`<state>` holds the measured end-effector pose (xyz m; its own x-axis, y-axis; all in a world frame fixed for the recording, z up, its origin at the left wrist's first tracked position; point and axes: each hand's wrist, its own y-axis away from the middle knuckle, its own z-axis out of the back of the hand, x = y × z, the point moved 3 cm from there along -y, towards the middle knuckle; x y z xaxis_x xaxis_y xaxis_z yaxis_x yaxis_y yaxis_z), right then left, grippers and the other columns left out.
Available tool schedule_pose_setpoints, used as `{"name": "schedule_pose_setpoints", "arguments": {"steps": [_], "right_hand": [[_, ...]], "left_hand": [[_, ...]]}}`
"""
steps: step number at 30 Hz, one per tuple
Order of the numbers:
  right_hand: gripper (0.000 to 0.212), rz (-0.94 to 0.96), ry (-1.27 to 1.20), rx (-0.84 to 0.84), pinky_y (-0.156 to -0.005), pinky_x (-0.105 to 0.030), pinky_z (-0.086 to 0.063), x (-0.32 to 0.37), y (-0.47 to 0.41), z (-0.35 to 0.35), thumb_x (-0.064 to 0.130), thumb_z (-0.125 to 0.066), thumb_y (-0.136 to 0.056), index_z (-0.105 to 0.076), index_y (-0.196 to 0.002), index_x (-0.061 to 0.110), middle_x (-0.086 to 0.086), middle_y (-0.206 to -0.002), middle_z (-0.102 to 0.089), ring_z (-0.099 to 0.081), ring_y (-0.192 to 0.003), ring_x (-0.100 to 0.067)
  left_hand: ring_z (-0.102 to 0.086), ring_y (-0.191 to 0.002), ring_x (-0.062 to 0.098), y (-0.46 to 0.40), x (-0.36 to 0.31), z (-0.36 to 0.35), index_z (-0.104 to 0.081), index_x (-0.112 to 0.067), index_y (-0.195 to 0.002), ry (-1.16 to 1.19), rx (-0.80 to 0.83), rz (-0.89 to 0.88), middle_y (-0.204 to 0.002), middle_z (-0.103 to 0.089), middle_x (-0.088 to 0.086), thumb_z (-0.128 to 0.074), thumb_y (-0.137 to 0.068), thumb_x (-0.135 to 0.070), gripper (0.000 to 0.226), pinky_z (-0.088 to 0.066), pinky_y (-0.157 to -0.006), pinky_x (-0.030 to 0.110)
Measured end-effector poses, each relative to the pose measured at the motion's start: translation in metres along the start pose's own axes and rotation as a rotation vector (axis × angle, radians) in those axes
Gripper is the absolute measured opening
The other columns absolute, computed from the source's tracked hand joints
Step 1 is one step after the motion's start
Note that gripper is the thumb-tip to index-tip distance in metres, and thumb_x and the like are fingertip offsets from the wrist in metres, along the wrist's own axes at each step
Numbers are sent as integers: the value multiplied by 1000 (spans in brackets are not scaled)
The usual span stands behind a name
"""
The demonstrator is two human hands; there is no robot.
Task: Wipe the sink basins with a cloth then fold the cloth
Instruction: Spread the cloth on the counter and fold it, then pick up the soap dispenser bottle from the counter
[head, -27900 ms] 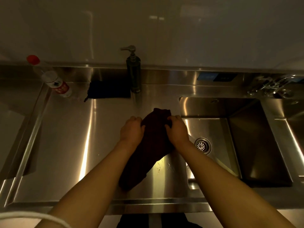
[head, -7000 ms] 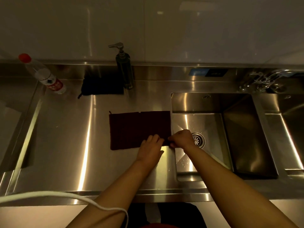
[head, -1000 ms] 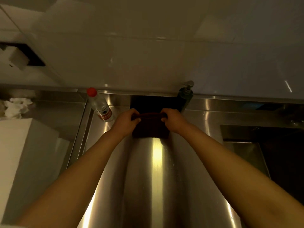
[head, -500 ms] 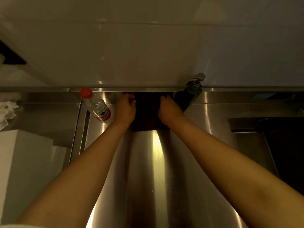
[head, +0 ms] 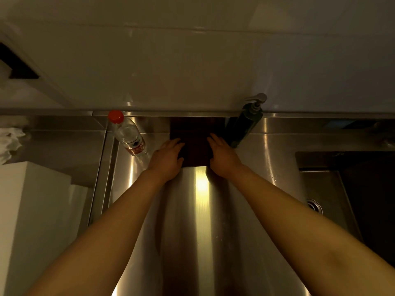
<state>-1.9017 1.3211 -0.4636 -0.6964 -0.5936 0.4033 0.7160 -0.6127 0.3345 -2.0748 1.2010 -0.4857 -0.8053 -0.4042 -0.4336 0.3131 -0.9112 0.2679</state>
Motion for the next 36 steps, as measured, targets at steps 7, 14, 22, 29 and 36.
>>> {"name": "schedule_pose_setpoints", "arguments": {"steps": [7,14,22,29,36], "right_hand": [[73,-12,-140,-32,-125,-37,-20,-3,27,10,13,-58,-95,-26,-161,19,-6,-170,-14,-20,-154,-30],[62,10,-168,-153,-123,-41,-29,-12,95,37,15,-57,-98,-36,-157,13,-11,-167,-21,-29,-150,-32],[64,-1,-7,-374,-120,-42,-29,-50,211,123,25,-61,-95,-39,-154,15,-13,-165,-27,-31,-148,-31],[74,-96,245,-666,-121,-57,-23,-109,377,217,62,-48,-89,-39,-153,27,-5,-165,-27,-23,-153,-29],[74,-263,214,-916,-125,-56,-10,-199,579,288,66,-43,-91,-26,-156,36,3,-168,-15,-10,-156,-24]], "left_hand": [[-30,-152,32,22,-12,15,-48,-18,-154,8,-55,-20,-165,-36,8,-64,-98,-24,58,-36,-119,48],[-37,-148,33,60,-57,42,-51,-17,-152,-17,-152,-103,-163,-38,9,-64,-98,-26,56,-37,-118,48],[-34,-149,33,109,-168,74,-52,-15,-150,-115,-295,-252,-162,-40,10,-62,-100,-36,55,-34,-119,53],[-38,-146,36,162,-345,102,-54,-17,-148,-136,-452,-483,-161,-42,11,-57,-100,-44,56,-30,-120,53],[-36,-148,30,234,-551,89,-48,-21,-153,-94,-528,-752,-161,-40,8,-65,-97,-44,62,-29,-120,52]]}}
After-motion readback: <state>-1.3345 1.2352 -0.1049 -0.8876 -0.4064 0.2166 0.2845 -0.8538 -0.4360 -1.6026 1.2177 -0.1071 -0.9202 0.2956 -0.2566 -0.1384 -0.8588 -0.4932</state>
